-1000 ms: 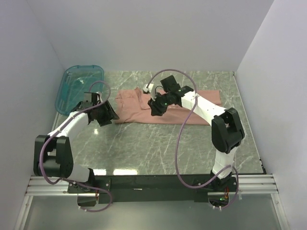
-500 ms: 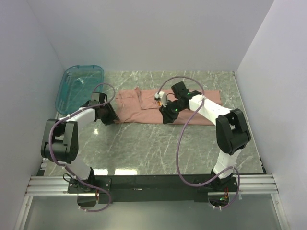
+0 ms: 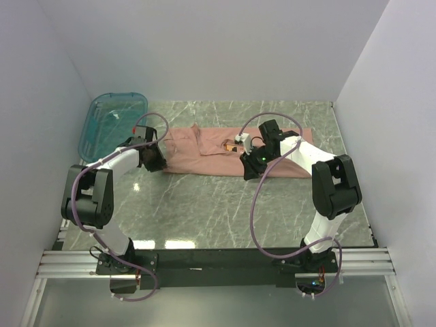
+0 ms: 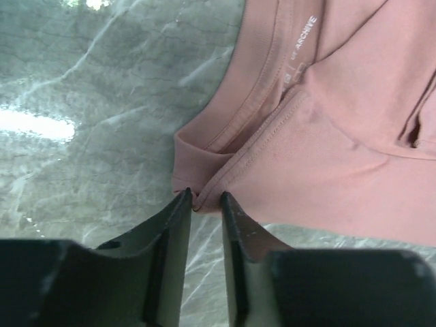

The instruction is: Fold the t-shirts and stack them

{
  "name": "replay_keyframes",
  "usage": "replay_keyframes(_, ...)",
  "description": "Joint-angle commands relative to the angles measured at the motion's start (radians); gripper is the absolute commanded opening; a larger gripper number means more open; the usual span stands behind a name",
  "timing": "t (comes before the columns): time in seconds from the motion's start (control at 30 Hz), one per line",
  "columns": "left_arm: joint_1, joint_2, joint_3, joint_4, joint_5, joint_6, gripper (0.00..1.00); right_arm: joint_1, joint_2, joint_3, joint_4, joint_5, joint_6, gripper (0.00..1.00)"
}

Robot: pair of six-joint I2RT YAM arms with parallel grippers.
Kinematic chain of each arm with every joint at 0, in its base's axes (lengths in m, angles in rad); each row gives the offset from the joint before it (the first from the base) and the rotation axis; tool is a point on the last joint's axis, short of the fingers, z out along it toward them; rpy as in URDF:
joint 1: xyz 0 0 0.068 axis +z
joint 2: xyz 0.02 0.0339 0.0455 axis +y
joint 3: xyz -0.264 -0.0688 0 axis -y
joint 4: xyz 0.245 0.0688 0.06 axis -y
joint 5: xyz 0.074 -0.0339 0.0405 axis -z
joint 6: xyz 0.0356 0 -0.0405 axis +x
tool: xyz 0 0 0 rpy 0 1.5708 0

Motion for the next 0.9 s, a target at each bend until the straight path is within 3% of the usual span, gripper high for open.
replay_keyframes(0.0,-0.007,0.008,0.04,-0.027,-0.034,0.036,0.29,-0.003,-0.048,0.014,-0.013,-0.02,-0.013,0.41)
replay_keyframes(0.23,-0.008,0.028,0.046,-0.032,-0.009,0.048,0.06,-0.054,-0.074,0.019,-0.019,0.001,-0.001,0.4)
replay_keyframes(0.5,-0.008,-0.027,0.039,-0.082,-0.072,0.054,0.06,-0.12,-0.108,0.014,-0.016,0.02,0.016,0.38)
replay_keyframes(0.53,-0.008,-0.039,0.035,-0.086,-0.072,0.05,0.09,-0.119,-0.105,0.018,-0.021,0.014,0.018,0.38)
replay_keyframes(0.57,-0.008,-0.048,0.032,-0.092,-0.069,0.047,0.22,-0.114,-0.097,0.032,-0.024,0.003,0.021,0.38)
replay_keyframes(0.67,-0.008,-0.12,0.02,-0.09,-0.052,0.04,0.45,-0.05,-0.087,0.071,-0.035,0.03,0.01,0.38)
replay_keyframes(0.77,-0.008,-0.206,0.026,-0.087,-0.006,0.05,0.59,0.076,-0.074,0.13,-0.015,0.131,-0.008,0.4)
replay_keyframes(0.87,-0.007,-0.283,0.035,-0.086,0.035,0.094,0.66,0.174,-0.021,0.227,0.031,0.21,0.019,0.41)
